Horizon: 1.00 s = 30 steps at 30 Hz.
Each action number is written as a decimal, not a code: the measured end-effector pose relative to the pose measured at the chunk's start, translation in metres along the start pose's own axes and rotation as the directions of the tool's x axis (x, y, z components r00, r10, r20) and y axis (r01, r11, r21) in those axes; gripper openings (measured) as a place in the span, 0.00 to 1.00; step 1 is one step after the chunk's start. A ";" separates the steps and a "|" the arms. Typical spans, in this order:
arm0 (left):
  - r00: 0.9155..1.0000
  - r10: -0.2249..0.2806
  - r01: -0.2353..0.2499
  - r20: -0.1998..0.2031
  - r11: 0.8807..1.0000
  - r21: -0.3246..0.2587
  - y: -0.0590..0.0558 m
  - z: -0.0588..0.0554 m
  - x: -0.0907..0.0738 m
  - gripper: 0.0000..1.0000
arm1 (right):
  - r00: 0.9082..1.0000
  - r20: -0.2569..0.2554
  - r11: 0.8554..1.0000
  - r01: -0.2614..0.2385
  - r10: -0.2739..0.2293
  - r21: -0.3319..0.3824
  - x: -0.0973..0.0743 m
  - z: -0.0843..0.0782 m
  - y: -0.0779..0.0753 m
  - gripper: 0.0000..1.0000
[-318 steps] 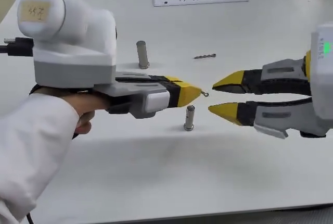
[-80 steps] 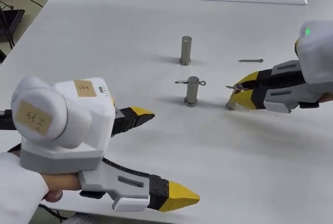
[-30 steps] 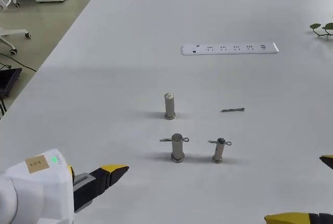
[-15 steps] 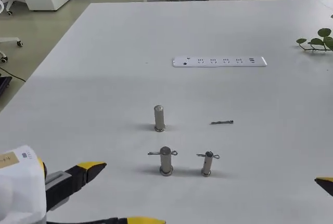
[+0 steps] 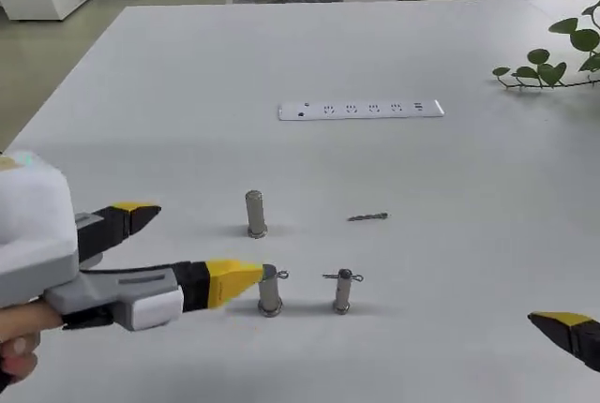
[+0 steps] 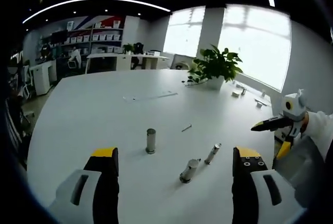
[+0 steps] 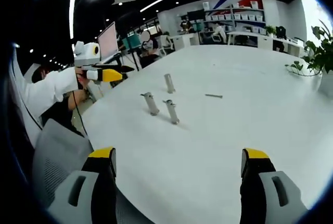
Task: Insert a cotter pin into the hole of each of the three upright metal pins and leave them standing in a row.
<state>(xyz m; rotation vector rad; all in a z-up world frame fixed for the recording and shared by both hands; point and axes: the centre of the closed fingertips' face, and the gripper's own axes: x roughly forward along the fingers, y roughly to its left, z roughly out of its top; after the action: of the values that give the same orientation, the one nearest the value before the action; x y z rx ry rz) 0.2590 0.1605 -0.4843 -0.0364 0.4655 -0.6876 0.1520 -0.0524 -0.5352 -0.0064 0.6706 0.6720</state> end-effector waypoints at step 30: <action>0.988 -0.046 0.057 -0.150 0.996 0.071 0.036 -0.025 0.108 0.43 | 0.997 0.009 0.997 0.072 -0.072 0.021 -0.012 -0.002 -0.004 0.97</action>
<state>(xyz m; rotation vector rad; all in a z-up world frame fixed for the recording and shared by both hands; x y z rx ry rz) 0.3432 0.1247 -0.5565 0.0746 0.5823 -0.7614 0.1462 -0.0628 -0.5301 -0.0084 0.6645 0.5958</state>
